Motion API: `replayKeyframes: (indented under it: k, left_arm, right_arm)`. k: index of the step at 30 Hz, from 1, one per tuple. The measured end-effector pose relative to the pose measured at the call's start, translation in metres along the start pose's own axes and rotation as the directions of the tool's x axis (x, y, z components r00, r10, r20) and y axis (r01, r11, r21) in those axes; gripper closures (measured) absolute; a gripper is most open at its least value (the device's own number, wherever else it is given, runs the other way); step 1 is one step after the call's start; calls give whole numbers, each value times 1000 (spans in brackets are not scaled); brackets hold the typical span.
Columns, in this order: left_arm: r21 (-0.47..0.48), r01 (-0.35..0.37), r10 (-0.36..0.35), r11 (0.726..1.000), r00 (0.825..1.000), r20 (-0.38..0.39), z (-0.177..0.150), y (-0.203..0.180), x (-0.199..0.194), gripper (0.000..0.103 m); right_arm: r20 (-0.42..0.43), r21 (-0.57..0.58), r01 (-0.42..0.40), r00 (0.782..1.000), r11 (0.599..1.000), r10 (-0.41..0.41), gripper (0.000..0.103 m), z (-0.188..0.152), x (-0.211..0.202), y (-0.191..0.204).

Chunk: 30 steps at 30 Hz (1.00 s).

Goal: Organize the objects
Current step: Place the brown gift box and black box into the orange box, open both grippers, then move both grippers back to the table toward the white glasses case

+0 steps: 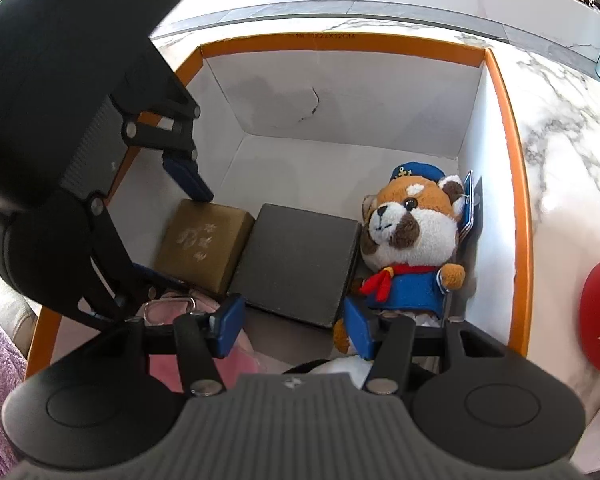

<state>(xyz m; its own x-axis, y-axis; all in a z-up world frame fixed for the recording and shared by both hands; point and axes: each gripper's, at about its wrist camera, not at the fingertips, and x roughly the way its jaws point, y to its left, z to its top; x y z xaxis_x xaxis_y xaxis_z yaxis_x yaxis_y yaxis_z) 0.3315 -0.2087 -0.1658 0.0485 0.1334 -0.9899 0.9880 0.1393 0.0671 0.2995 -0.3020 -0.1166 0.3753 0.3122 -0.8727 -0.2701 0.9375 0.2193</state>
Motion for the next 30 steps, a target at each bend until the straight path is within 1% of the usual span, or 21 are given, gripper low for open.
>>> replayKeyframes:
  k: [4, 6, 8, 10, 13, 14, 15, 16, 17, 18, 19, 20, 21, 22, 23, 25, 26, 28, 29, 30]
  left_arm:
    - [-18, 0, 1, 1000, 998, 61, -17, -2, -11, 29]
    - [-37, 1, 4, 999, 993, 118, -29, -3, -23, 29]
    - [-83, 12, 4, 997, 981, 196, -45, -2, -39, 29]
    - [-144, 29, 12, 989, 960, 278, -65, 1, -57, 29]
    - [-242, 58, 43, 968, 919, 392, -105, 5, -83, 29]
    - [-270, 63, 57, 961, 908, 416, -118, 5, -89, 29]
    - [-305, 67, 79, 950, 893, 442, -125, 12, -99, 29]
    - [-341, 67, 104, 938, 882, 460, -133, 11, -109, 29]
    - [-372, 69, 125, 926, 873, 472, -146, 12, -113, 29]
    - [-404, 69, 149, 912, 864, 482, -147, 9, -120, 29]
    - [-436, 65, 175, 898, 856, 487, -156, 5, -128, 29]
    - [-464, 60, 198, 884, 851, 487, -169, 5, -128, 29]
    - [-492, 52, 222, 869, 848, 482, -183, 7, -130, 29]
    - [-516, 43, 243, 856, 846, 475, -193, 7, -140, 28]
    - [-539, 36, 264, 842, 843, 469, -194, 6, -142, 28]
    - [-575, 21, 298, 818, 839, 455, -212, 3, -139, 26]
    - [-589, 17, 311, 808, 837, 450, -229, 7, -144, 25]
    - [-611, 6, 331, 792, 836, 437, -241, 11, -129, 24]
    - [-618, 4, 336, 786, 837, 433, -251, 12, -128, 24]
    - [-625, 0, 342, 781, 836, 428, -255, 14, -122, 23]
  right_arm:
    - [-7, 3, 17, 1000, 1000, -17, 46, 3, -3, 2]
    - [-8, 4, 26, 1000, 1000, -26, 46, 5, -7, 5]
    - [1, -4, 38, 999, 999, -38, 46, 6, -16, 10]
    - [17, -16, 45, 999, 999, -45, 46, 10, -26, 18]
    - [57, -48, 46, 997, 998, -44, 46, 16, -43, 36]
    - [75, -64, 43, 996, 997, -39, 46, 16, -51, 43]
    - [95, -83, 39, 995, 996, -31, 47, 15, -60, 47]
    - [112, -105, 35, 993, 994, -23, 52, 16, -66, 55]
    - [125, -128, 30, 992, 991, -14, 56, 18, -70, 64]
    - [137, -148, 25, 991, 989, -5, 57, 20, -74, 72]
    - [149, -172, 23, 989, 985, 3, 58, 22, -77, 82]
    - [159, -197, 24, 987, 980, 8, 60, 24, -79, 91]
    - [163, -224, 25, 987, 974, 12, 61, 25, -81, 100]
    - [163, -249, 27, 987, 968, 14, 62, 27, -81, 110]
    - [161, -271, 33, 987, 962, 12, 62, 34, -77, 122]
    - [150, -306, 35, 989, 951, 12, 62, 41, -76, 138]
    - [141, -322, 34, 990, 946, 13, 62, 45, -73, 147]
    - [121, -353, 38, 993, 935, 6, 62, 41, -69, 166]
    - [109, -367, 42, 994, 929, -2, 62, 40, -77, 167]
    - [95, -380, 47, 995, 924, -12, 62, 40, -72, 173]
